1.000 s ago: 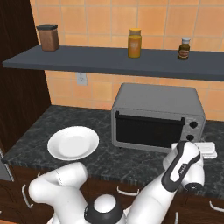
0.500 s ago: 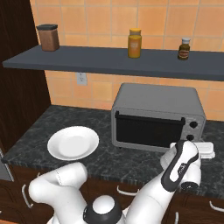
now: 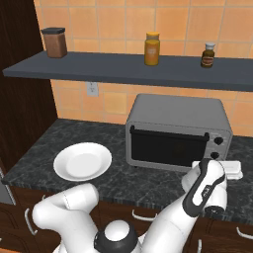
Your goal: Pick up the kebab skewer and baguette bread, and place them inside the toaster oven. Close the toaster oven door and start by setting the timer.
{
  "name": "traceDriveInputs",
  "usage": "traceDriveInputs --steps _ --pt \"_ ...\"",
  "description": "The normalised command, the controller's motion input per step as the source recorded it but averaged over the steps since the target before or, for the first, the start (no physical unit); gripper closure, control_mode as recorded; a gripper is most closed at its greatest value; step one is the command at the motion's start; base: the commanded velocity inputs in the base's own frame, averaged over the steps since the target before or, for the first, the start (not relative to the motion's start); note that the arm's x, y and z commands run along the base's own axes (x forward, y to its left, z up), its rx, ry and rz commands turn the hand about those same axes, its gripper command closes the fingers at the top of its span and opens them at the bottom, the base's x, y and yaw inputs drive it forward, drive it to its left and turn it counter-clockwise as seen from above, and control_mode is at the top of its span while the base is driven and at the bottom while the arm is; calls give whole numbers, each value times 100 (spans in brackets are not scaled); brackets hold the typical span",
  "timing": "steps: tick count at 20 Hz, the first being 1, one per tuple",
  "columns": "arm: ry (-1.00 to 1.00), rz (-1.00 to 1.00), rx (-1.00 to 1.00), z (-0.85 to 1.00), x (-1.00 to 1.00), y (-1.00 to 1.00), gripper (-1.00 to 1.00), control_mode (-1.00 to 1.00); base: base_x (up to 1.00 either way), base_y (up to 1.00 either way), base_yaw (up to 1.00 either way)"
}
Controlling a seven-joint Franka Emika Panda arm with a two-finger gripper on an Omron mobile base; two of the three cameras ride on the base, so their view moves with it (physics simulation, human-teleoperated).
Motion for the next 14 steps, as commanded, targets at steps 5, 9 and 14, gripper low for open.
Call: traceDriveInputs --steps 5,9,14 --pt "-3 0 -3 1 10 0 100 -100 0 0 0" --pt "-5 0 -6 11 0 8 100 -100 0 0 0" --pt "-2 0 -6 19 2 2 100 -100 0 0 0"
